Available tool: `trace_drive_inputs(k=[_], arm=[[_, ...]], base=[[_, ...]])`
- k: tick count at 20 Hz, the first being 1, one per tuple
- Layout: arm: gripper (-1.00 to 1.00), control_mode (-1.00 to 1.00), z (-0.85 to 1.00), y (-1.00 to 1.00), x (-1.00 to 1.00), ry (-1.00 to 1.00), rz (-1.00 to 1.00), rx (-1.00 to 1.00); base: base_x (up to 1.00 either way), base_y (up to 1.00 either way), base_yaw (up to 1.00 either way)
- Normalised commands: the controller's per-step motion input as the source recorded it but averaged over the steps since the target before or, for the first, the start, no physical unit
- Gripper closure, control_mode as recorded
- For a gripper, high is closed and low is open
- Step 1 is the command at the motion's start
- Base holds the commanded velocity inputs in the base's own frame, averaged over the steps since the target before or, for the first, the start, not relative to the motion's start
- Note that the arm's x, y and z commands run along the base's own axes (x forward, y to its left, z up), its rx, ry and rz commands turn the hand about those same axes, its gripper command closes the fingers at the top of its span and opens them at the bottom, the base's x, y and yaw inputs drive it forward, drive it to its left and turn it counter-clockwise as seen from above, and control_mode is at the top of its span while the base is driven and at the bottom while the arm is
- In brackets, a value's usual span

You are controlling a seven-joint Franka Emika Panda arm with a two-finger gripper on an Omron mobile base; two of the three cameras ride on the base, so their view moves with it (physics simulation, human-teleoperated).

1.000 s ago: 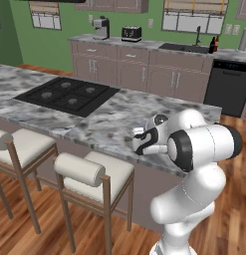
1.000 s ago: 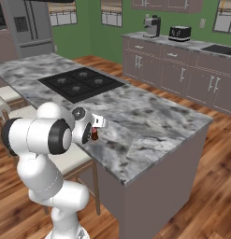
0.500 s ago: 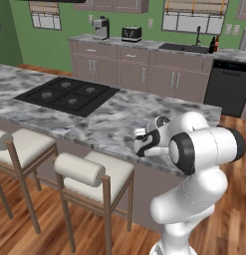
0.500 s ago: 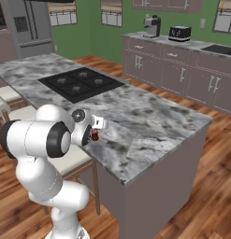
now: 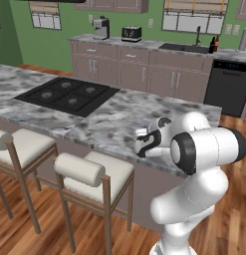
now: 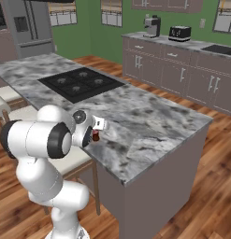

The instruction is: Place the large bottle from the dining counter next to the other large bottle outside the sink, and place the small bottle from the dining counter next to the other small bottle inside the sink.

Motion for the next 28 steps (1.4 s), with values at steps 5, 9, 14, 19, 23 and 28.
trace_drive_inputs(k=[5, 9, 14, 19, 23, 28], arm=[[1.00, 1.00, 0.00, 0.00, 0.00, 0.00, 0.00, 0.00], [1.00, 1.00, 0.00, 0.00, 0.00, 0.00, 0.00, 0.00], [1.00, 1.00, 0.00, 0.00, 0.00, 0.00, 0.00, 0.00], [1.00, 1.00, 0.00, 0.00, 0.00, 0.00, 0.00, 0.00], [1.00, 1.00, 0.00, 0.00, 0.00, 0.00, 0.00, 0.00], [1.00, 1.00, 0.00, 0.00, 0.00, 0.00, 0.00, 0.00]], base=[[-0.50, -0.01, 0.00], [-0.61, -0.03, 0.00], [-0.59, -0.14, -0.01], [-0.19, -0.54, -0.10], [-0.05, -0.61, -0.22], [-0.06, -0.54, -0.26]])
